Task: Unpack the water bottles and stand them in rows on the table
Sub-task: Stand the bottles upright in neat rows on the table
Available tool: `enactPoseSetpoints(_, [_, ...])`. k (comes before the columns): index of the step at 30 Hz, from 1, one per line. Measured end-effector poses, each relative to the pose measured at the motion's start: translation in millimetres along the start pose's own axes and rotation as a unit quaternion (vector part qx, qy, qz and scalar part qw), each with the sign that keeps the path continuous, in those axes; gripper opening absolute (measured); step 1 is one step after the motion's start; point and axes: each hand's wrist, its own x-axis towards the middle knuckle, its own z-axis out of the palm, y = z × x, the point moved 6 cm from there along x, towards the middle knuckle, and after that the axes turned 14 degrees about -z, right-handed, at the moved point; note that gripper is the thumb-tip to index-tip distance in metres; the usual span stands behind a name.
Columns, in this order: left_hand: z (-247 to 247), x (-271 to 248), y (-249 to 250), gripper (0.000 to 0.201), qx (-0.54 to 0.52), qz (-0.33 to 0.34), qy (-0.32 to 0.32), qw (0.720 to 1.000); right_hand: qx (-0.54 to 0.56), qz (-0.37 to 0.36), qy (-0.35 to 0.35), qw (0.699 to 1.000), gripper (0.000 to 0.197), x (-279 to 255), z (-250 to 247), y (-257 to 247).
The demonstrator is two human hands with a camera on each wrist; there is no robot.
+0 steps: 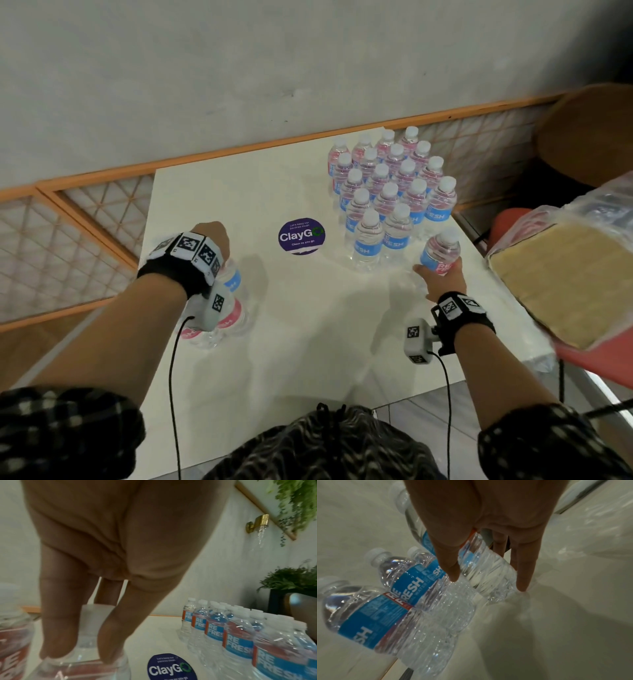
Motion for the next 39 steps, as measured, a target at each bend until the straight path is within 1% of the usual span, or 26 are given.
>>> enactPoseSetpoints(3, [-7,-12,19,0.031,-0.010,0.036,0.003,0.999,0.009,0.006,0.003,1.000,0.077,1,1,3])
enactPoseSetpoints(6, [-14,-30,46,0.012,-0.016,0.083,-0.002,0.996,0.008,0.008,-0.002,1.000,0.078,2,2,4])
enactPoseSetpoints(7, [-16,-35,57,0.012,-0.024,0.100,0.003,0.995,0.008,0.009,-0.006,1.000,0.078,2,2,3])
enactPoseSetpoints(9, [-19,-49,81,0.017,-0.043,0.143,0.020,0.989,0.005,0.007,-0.011,1.000,0.077,3,2,3])
enactPoseSetpoints(11, [-22,-65,110,0.024,-0.050,0.184,0.024,0.981,0.004,-0.001,-0.017,1.000,0.077,4,1,3])
enactPoseSetpoints(13, [-25,-81,139,0.021,-0.065,0.211,0.019,0.975,0.005,-0.014,-0.031,0.999,0.077,6,-1,3])
enactPoseSetpoints(17, [-32,-111,195,0.033,-0.114,0.272,0.023,0.955,-0.016,-0.058,-0.057,0.997,0.074,10,-11,-1])
enactPoseSetpoints(22, [-35,-144,256,0.035,-0.143,0.341,0.046,0.928,-0.014,-0.085,-0.064,0.994,0.072,20,-29,8])
enactPoseSetpoints(27, [-46,-158,301,0.032,-0.174,0.358,0.083,0.914,0.000,-0.092,-0.077,0.993,0.066,38,-42,16])
enactPoseSetpoints(29, [-52,-157,314,0.031,-0.185,0.347,0.091,0.915,0.015,-0.104,-0.090,0.990,0.063,44,-45,16])
enactPoseSetpoints(32, [-60,-150,328,0.030,-0.200,0.327,0.097,0.918,0.039,-0.127,-0.098,0.986,0.066,46,-48,13])
enactPoseSetpoints(36, [-72,-142,340,0.031,-0.199,0.321,0.102,0.921,0.069,-0.125,-0.108,0.984,0.074,49,-51,20])
enactPoseSetpoints(39, [-81,-137,347,0.031,-0.193,0.321,0.103,0.921,0.077,-0.140,-0.129,0.979,0.071,55,-49,20])
